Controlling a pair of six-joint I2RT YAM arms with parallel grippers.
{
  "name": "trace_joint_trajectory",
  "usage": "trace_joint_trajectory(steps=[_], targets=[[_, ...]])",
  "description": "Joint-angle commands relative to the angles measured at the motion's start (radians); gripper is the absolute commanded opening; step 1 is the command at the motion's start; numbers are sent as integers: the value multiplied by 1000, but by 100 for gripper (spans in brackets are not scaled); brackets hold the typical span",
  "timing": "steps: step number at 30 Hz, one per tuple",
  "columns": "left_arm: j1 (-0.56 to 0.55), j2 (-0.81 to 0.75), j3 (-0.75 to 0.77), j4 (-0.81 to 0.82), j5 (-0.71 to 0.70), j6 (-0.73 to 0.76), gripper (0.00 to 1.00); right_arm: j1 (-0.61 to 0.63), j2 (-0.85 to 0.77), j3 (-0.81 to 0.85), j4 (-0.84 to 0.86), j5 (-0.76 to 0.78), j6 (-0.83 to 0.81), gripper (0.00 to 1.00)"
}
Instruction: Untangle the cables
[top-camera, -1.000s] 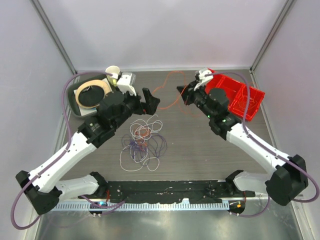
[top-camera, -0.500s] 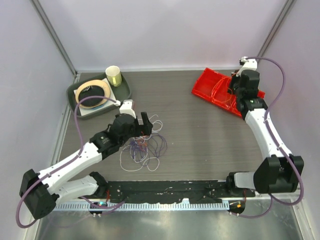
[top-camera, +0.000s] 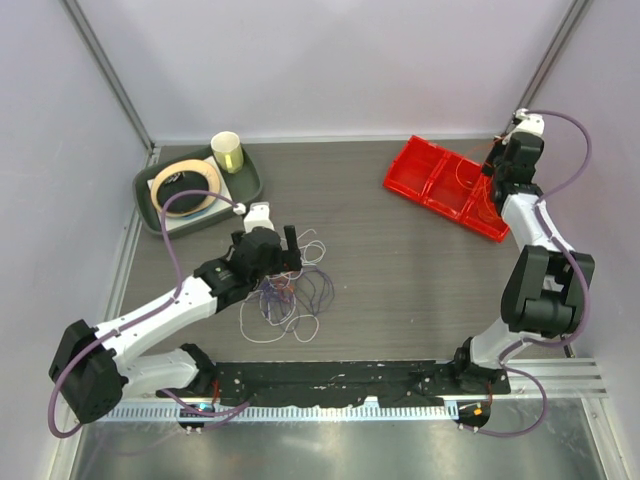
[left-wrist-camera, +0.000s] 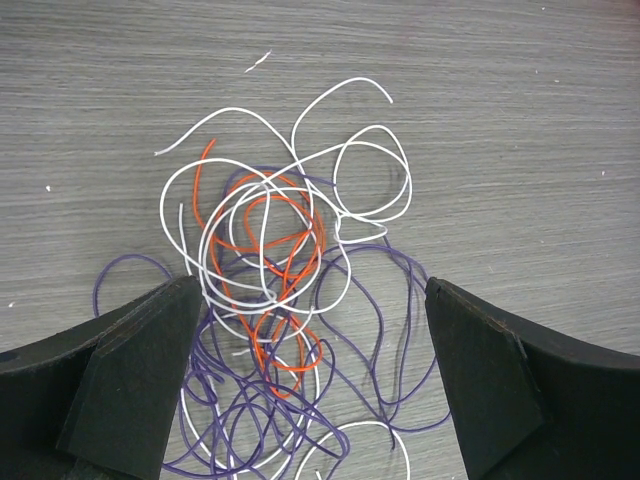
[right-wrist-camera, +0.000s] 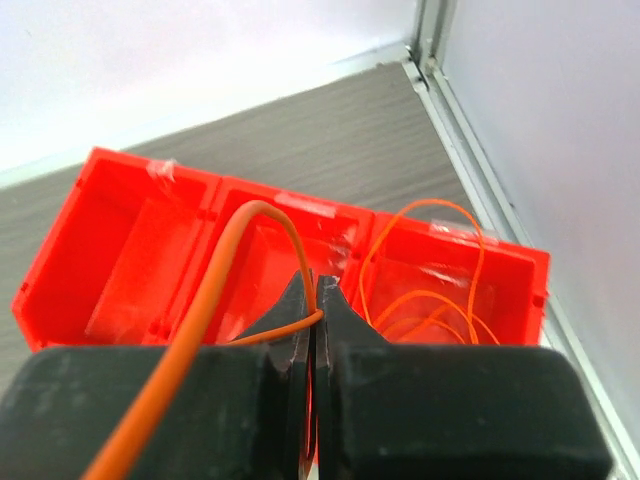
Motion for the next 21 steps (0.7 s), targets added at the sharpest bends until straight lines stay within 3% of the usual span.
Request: trace_joint_trajectory(steps=[1,7,14,21], targets=[[0,-7,13,37,-39,8,100,-57,54,16,245,-160,104,1],[-2,-7,8,41,-42,0,100,-114,127,-36,408,-206,182,1],[0,0,-3,54,-43,-1,100,-189,215,-37,379,-209,147,1],[0,26,5,56,-45,3,100,-193,246,3,262,-106,87,4]])
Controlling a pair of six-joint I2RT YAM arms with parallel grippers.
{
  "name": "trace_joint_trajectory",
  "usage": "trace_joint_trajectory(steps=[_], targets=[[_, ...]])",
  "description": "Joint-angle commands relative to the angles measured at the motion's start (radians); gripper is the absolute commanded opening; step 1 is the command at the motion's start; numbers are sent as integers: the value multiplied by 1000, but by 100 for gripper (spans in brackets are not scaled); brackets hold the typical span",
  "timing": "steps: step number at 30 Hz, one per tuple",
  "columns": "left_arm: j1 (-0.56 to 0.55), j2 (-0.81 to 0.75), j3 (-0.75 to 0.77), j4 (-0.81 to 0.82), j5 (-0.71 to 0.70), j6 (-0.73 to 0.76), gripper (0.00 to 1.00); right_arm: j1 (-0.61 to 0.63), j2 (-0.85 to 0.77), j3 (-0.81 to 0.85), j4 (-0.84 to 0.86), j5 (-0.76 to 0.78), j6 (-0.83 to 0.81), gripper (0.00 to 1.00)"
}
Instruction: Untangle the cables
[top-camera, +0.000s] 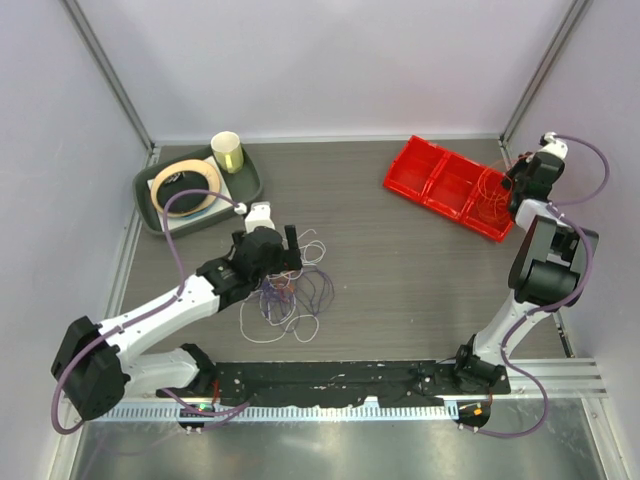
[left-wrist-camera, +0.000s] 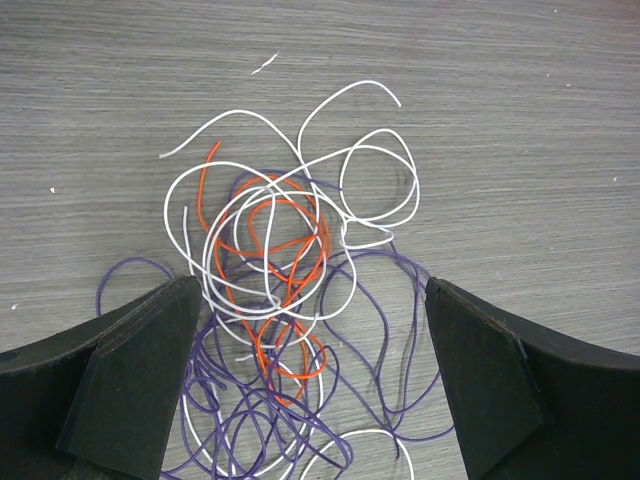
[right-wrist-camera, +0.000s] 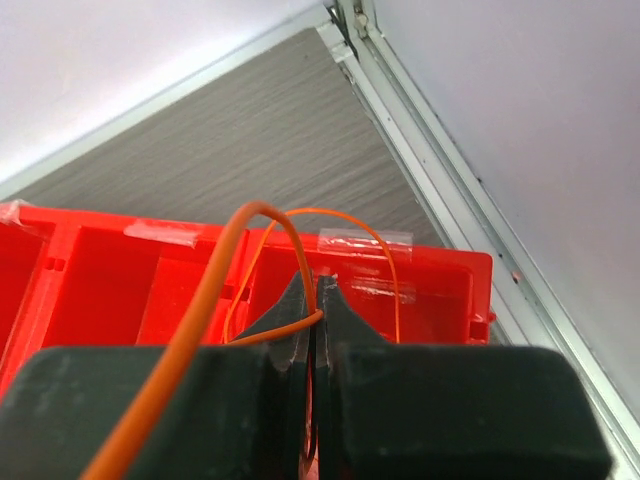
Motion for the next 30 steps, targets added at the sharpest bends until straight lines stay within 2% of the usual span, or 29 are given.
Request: trace_joint_trajectory(steps=[1,7,10,20,26,30], targets=[[-2,15,5,46,-27,5,100,5,4,48,-50,66,-49,4],[0,27,6,49,-27,5,100,5,90,91,-139,66,-26,5],[1,27,8,46,-27,4,100,7,123,111,-169,152,-9,6],[1,41,16,46,2,-4,100,7,75,131,-209,157,-1,36],[0,25,13,42,0,-6,100,16,14,152,-269,161,11,43],[0,13,10,43,-1,-6,100,22,-11,222,-430,201,31,47]])
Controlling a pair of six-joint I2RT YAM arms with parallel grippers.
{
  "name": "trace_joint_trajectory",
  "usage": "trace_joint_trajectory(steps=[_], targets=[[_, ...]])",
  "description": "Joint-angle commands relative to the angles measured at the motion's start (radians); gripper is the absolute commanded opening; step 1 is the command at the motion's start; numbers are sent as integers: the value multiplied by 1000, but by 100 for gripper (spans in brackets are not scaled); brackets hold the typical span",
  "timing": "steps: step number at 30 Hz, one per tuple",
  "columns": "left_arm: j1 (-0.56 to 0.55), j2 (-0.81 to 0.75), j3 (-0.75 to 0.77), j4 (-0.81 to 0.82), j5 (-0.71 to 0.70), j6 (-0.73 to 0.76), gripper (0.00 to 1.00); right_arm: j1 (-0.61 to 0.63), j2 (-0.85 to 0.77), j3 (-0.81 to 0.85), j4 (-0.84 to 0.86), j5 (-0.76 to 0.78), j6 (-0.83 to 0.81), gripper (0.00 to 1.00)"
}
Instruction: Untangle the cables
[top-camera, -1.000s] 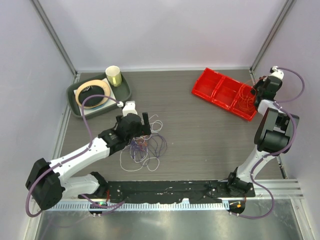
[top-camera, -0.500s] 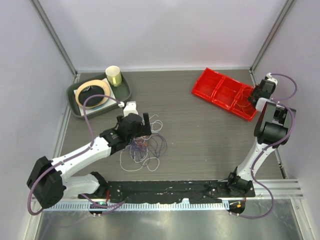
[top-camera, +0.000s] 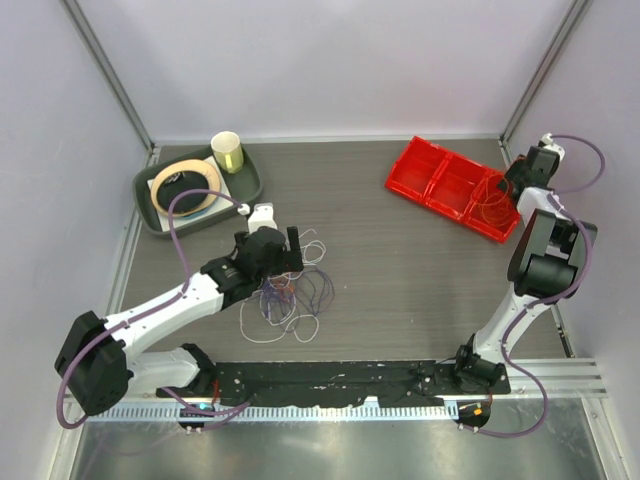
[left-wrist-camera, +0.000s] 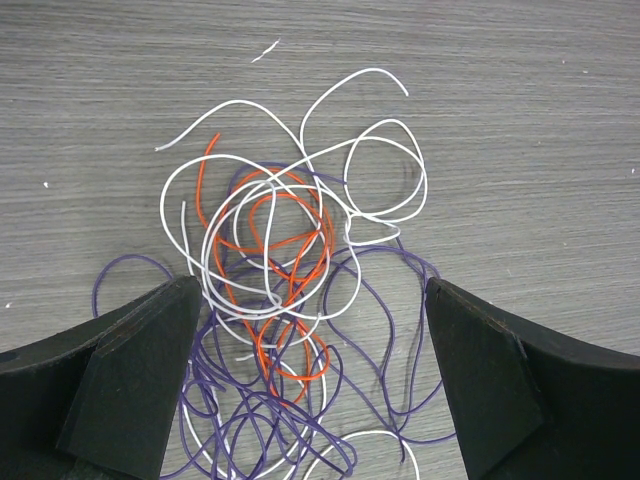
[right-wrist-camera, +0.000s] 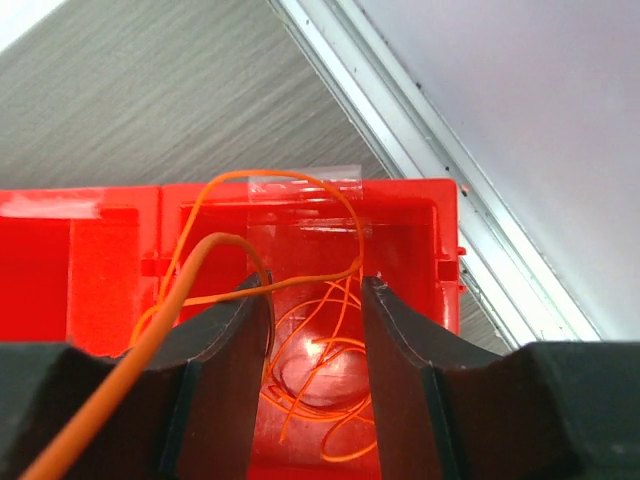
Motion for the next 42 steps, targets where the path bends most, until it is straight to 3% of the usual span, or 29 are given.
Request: trace_joint_trajectory(steps=[1,8,11,14,21,24,28,34,39,42], targets=[[0,-27,8,40,-5,-5,100,8,-98,104,-142,54,35,48],[0,-30,16,26,-6,-3,100,14,-63,273,-476,168,48,55],[1,-31,14,23,-3,-2,100,37,4,424,-675,276,27,55],[0,-34,14,21,-2,-2,100,72,57,521,-789,480,-7,55],[0,-34,11,21,3,1,100,143,119,562,-834,680,-177,60],[0,-34,11,23,3,1,100,167,136,556,-836,778,-194,68],[0,-37,11,20,4,1,100,167,115,547,-826,757,-218,73],[0,-43,6,24,17,4,100,167,66,510,-813,518,-293,80],[1,-43,3,37,37,9,100,166,83,578,-980,435,-315,86],[0,-40,5,38,44,12,100,164,98,599,-1050,461,-303,87]])
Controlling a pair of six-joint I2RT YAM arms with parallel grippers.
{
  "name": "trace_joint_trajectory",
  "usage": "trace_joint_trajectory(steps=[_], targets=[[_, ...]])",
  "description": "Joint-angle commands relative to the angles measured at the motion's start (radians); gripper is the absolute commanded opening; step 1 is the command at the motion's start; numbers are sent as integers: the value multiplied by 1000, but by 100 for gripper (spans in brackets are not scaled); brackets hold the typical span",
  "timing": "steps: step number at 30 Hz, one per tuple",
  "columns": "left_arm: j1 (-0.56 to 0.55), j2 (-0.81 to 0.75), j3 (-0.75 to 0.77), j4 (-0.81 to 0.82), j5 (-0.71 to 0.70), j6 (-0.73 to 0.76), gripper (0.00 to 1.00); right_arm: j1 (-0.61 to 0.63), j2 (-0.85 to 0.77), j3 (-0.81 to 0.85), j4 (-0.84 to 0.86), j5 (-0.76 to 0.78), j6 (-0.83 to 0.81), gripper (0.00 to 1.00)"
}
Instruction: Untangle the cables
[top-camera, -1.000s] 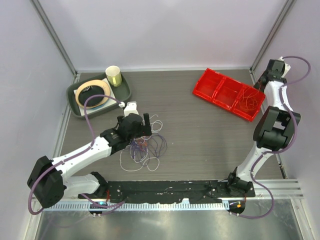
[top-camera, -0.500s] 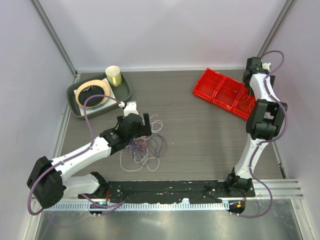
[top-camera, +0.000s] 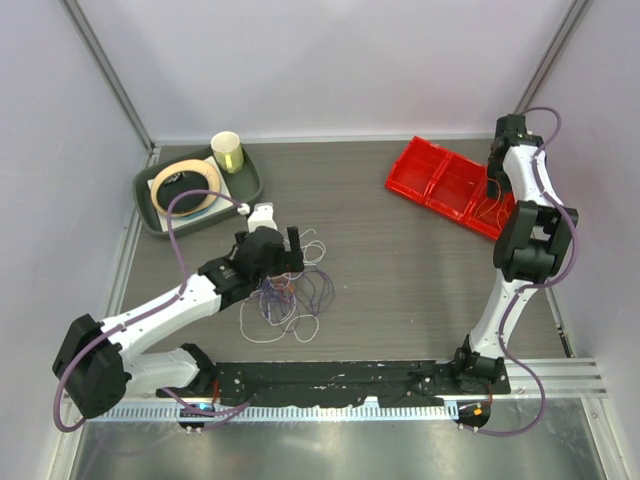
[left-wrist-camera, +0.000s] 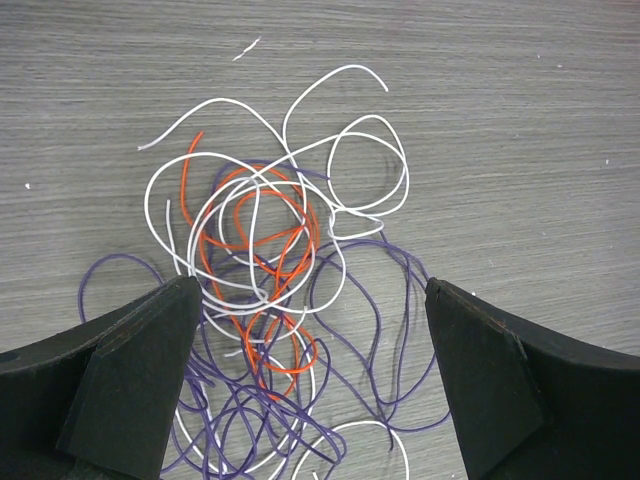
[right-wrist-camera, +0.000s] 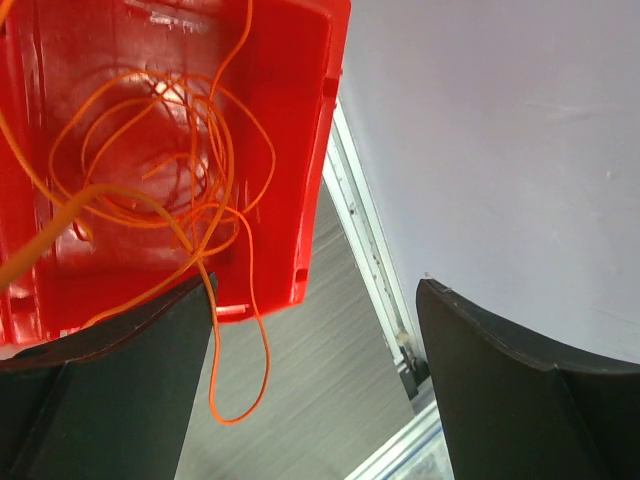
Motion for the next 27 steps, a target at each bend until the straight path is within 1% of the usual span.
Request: trace_joint_trajectory(steps=[1,3,4,6,8,9,10,11,12,13,14,16,17,18,20,21,23,24,25,27], targets=[[0,-21,6,37,15,11,100,-1,-34,60,-126,-6,-24,87],[0,-21,3,40,15,13,100,-1,-31,59,-144,65,-18,87],[0,-21,3,42,15,13,100,1,-32,52,-144,141,-14,87],[0,-21,5,55,35,16,100,1,-45,40,-147,177,-14,87],[0,-16,11,113,78,33,100,1,-60,25,-118,100,-30,87],[0,-7,16,149,161,43,100,-1,-72,16,-97,57,-39,86],[0,0,26,187,199,53,100,-1,-103,8,-78,18,-33,86],[0,16,61,260,245,62,100,1,-118,-13,-42,-75,-31,85],[1,34,91,296,330,82,100,3,-141,-27,-17,-114,-36,83],[0,81,126,316,378,89,100,9,-179,-47,33,-152,-43,82],[0,115,199,348,406,97,100,16,-204,-87,52,-201,-59,82],[0,206,270,371,531,94,100,70,-251,-134,128,-218,-97,82],[0,232,323,406,559,91,100,96,-302,-168,146,-224,-111,82],[0,256,344,425,585,80,100,134,-325,-187,169,-253,-119,81],[-2,327,397,463,662,63,100,170,-405,-220,207,-306,-120,80],[-3,352,416,473,677,53,100,194,-435,-233,219,-382,-113,79],[-3,411,468,500,742,31,100,210,-510,-277,255,-476,-103,78],[-5,430,488,503,751,21,100,210,-529,-291,261,-497,-94,78],[-5,448,508,502,769,16,100,251,-546,-317,279,-516,-84,77],[-11,496,566,497,814,11,100,268,-592,-342,296,-556,-62,75]])
